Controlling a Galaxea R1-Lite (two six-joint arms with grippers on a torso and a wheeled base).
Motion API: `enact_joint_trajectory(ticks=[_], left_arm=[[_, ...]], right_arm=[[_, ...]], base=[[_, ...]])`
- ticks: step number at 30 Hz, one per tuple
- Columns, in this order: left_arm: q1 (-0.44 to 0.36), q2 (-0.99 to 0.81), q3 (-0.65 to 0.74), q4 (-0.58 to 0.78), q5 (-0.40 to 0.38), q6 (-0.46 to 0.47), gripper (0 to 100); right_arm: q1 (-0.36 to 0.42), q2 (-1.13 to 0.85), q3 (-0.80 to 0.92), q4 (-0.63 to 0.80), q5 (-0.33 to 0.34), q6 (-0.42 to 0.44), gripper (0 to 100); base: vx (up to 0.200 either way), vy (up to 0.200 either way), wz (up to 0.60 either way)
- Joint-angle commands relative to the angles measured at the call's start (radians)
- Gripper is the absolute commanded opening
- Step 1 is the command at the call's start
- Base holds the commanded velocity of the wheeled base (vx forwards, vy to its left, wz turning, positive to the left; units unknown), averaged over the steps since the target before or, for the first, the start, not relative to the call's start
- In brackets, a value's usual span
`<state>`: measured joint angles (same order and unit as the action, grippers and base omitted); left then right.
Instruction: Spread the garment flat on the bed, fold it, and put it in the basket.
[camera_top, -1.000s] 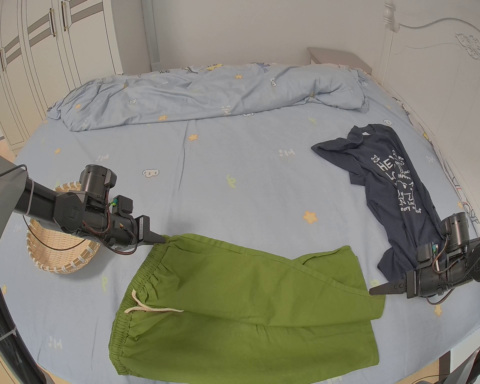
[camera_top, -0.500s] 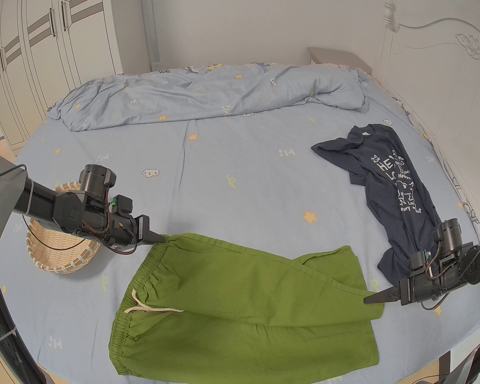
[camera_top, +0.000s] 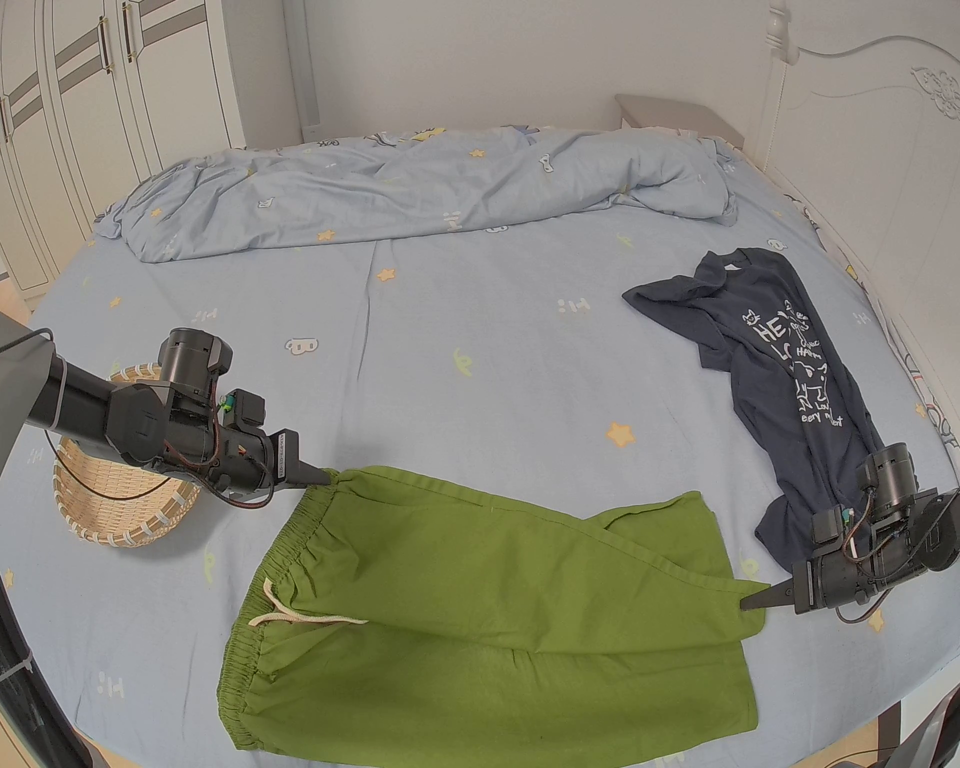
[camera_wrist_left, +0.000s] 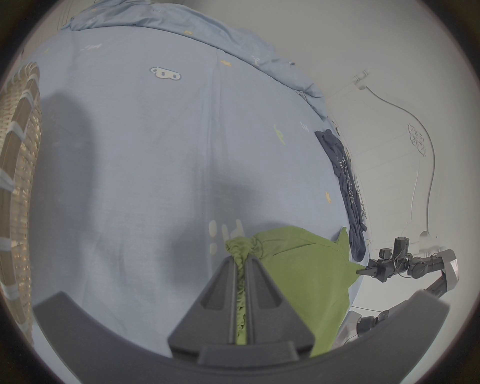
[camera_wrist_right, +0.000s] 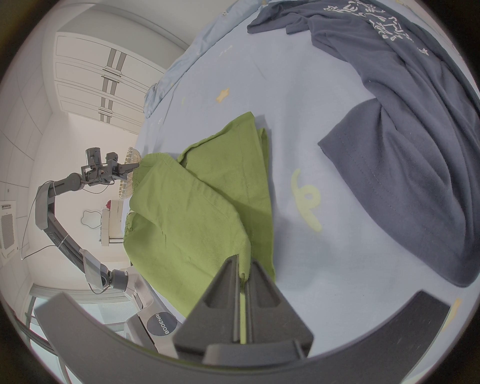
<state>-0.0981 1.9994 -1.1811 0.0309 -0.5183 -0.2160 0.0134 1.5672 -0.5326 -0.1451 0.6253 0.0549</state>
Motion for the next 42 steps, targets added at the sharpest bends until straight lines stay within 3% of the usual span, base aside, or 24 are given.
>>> enact_joint_trajectory(ticks=[1,8,13,16,20,29,42], left_arm=[[0.001,-0.002,0.0,0.0,0.0,0.0,0],[0.021,-0.05,0.018,0.001,-0.002,-0.011,0],[0.058,-0.123,0.047,0.003,-0.002,-0.011,0],[0.087,-0.157,0.049,0.001,-0.003,-0.011,0],[0.124,-0.194,0.049,0.001,-0.005,-0.011,0],[0.196,-0.223,0.046,-0.003,-0.006,-0.011,0],[0.202,-0.185,0.037,-0.052,-0.005,-0.01,0]], right_arm=[[0.0,0.008,0.0,-0.001,0.001,0.0,0],[0.0,0.004,-0.02,-0.085,-0.009,0.003,0],[0.04,-0.019,-0.156,-0.093,-0.032,0.026,0],[0.077,-0.018,-0.284,-0.044,-0.095,0.036,0],[0.131,0.007,-0.465,0.03,-0.234,0.034,0],[0.174,0.226,-0.788,0.032,-0.411,0.033,0],[0.188,0.427,-1.072,0.029,-0.464,0.028,0]], base=[[0.0,0.0,0.0],[0.0,0.0,0.0],[0.0,0.0,0.0],[0.0,0.0,0.0],[0.0,0.0,0.0],[0.0,0.0,0.0],[0.0,0.0,0.0]])
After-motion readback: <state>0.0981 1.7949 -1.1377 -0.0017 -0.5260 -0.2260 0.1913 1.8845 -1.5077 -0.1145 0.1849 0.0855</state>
